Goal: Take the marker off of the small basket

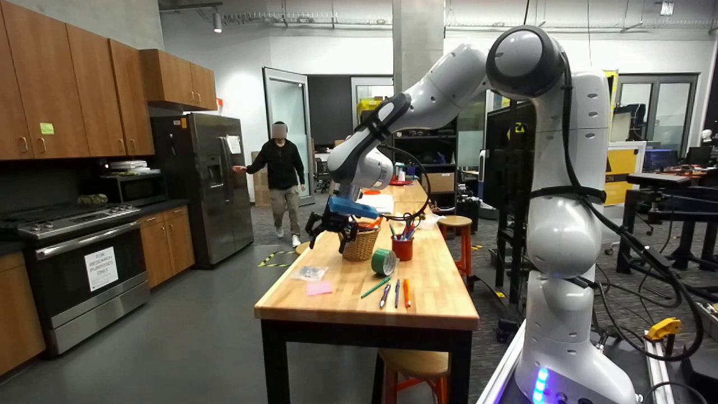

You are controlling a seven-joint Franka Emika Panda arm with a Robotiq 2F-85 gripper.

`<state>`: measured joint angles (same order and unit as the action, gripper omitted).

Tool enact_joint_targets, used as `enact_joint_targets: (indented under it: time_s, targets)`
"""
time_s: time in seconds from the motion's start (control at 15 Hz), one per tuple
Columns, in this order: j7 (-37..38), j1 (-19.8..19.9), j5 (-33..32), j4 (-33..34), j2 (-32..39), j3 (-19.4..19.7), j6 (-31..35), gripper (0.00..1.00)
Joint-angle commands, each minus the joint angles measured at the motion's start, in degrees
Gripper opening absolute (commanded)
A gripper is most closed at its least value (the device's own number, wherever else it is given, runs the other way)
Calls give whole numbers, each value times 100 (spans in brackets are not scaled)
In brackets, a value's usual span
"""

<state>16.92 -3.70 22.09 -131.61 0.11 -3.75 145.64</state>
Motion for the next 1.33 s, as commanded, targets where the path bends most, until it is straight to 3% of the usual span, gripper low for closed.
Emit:
enact_joint_targets:
  time_s: [0.0,0.87,1.27]
  targets:
    - [-328,16,-159,-204,-424,20,-459,100]
    - [-1837,127,-1219,7,-1192,269,-3283,100]
    - [-2472,125,-1650,215,-1317,341,-4088,100]
